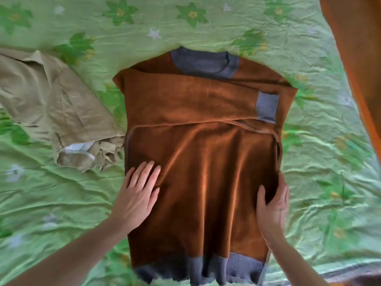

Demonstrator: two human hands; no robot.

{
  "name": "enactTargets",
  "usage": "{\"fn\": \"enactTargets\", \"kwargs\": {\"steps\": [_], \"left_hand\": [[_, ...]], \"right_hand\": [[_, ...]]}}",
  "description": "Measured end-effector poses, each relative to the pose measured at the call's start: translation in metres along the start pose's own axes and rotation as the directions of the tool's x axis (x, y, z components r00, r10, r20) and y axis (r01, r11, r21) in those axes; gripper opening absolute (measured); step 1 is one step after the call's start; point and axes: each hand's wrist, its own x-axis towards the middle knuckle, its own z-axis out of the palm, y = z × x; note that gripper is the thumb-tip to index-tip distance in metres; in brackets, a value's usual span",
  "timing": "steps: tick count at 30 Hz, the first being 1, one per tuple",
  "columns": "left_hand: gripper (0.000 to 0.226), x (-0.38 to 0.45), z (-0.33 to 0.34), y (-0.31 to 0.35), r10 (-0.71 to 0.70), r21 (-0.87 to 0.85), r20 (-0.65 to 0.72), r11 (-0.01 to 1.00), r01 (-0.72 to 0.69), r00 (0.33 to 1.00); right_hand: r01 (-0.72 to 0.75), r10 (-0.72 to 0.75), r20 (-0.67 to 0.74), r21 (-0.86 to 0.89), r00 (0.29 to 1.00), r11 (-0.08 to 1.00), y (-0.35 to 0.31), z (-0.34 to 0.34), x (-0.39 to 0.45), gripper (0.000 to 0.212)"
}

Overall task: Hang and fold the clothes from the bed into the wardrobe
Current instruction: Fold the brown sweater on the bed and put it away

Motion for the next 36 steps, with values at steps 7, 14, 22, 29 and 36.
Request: {"fn": "enactTargets", "kwargs": {"steps": [7,14,22,29,36], "left_hand": [[0.062,-0.093,0.003,0.048,-0.646,-0.204,0.025,0.744,0.637,0.763],[0.028,-0.146,-0.006,0.096,-0.774,-0.545,0.425,0.195,0.815,0.47],[0.037,-0.189,-0.003,0.046,-0.785,-0.656,0.343,0.193,0.73,0.516],[0.039,-0.189,-0.015,0.045,-0.694,-0.507,0.306,0.461,0.728,0.652],[0.031,-0.201,-0.015,0.034,-0.616,-0.29,0.234,0.695,0.658,0.752]], "right_hand": [[-0.378,0.373,0.092,0.038,0.923,0.925,0.013,-0.045,-0.074,0.038],[-0.39,0.353,0.474,-0.021,0.807,0.921,0.047,-0.069,-0.125,0.021],[-0.494,0.429,0.357,0.113,0.83,0.862,0.078,-0.138,-0.109,0.015],[-0.529,0.438,0.427,0.12,0.792,0.84,0.077,-0.138,-0.108,0.014],[-0.578,0.47,0.452,0.134,0.758,0.805,0.084,-0.139,-0.107,0.014]]}}
